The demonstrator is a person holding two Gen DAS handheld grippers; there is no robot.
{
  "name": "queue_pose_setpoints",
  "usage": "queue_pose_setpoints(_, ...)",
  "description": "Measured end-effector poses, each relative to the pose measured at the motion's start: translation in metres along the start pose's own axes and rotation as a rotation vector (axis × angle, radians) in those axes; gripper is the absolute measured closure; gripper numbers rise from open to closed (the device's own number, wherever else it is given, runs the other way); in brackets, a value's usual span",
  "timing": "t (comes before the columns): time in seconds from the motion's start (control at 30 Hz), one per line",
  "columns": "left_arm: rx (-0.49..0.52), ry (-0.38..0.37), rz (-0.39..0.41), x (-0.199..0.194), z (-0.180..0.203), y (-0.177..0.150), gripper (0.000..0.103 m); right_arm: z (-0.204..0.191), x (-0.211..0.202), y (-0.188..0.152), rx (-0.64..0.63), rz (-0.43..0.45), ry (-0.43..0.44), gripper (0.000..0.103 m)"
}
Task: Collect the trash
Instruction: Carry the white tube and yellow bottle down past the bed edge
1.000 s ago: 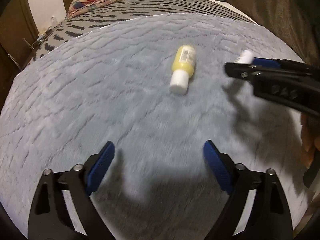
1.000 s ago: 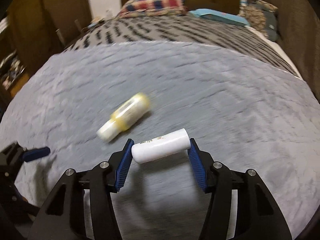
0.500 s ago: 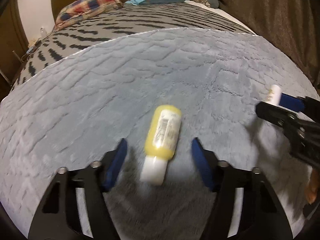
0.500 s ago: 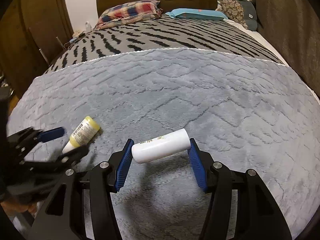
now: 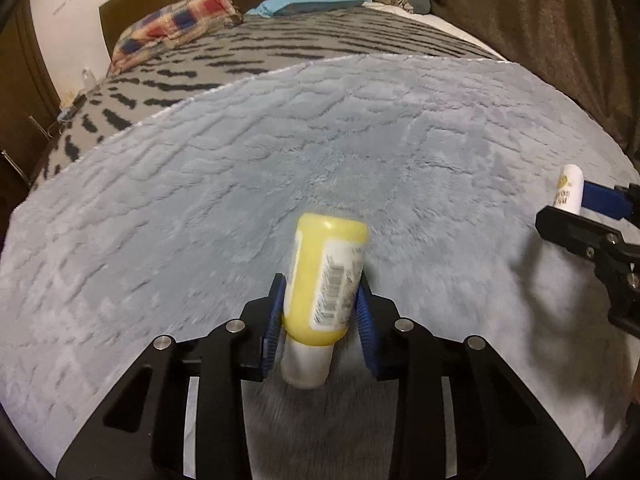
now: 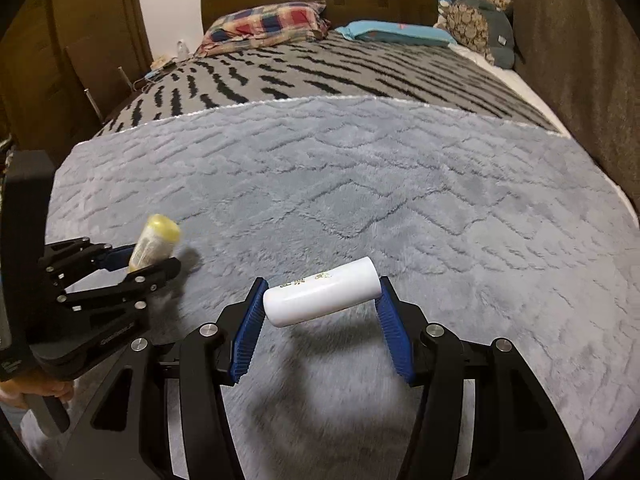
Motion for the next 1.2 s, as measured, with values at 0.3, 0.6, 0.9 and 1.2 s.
queue_pose_setpoints(0.3, 0.014, -0.016, 0.074, -0.116, -0.002, -0.057, 0.072, -0.035, -0.105, -0.039, -0.103, 0.061, 0.028, 0.047)
queue_pose_setpoints(0.6, 0.050, -0.063, 0.177, -0.232, 0.014, -0.177, 0.072, -0.081, -0.205, -0.134, -0.150, 0.145, 0.106, 0.047)
queue_pose_setpoints(0.9, -0.028, -0.063, 0.240, -0.272, 0.028, -0.308, 0.072, -0.127, -0.247, -0.258, -0.157, 0.207, 0.053, 0.047)
queue_pose_setpoints(1.2, -0.148, -0.129, 0.026, -0.204, 0.043, -0.411, 0.072, -0.138, -0.178, -0.351, -0.039, -0.039, 0.121, 0.047)
Point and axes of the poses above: each gripper's, at about its wrist camera, not at the fingertips, and x roughly the way its jaws point, z to its right, y to its top, the point moved 2 cm from there along x, roughly the way its jaws point, and after that the axes turned 8 degrees about -x, right-handed, at the moved point
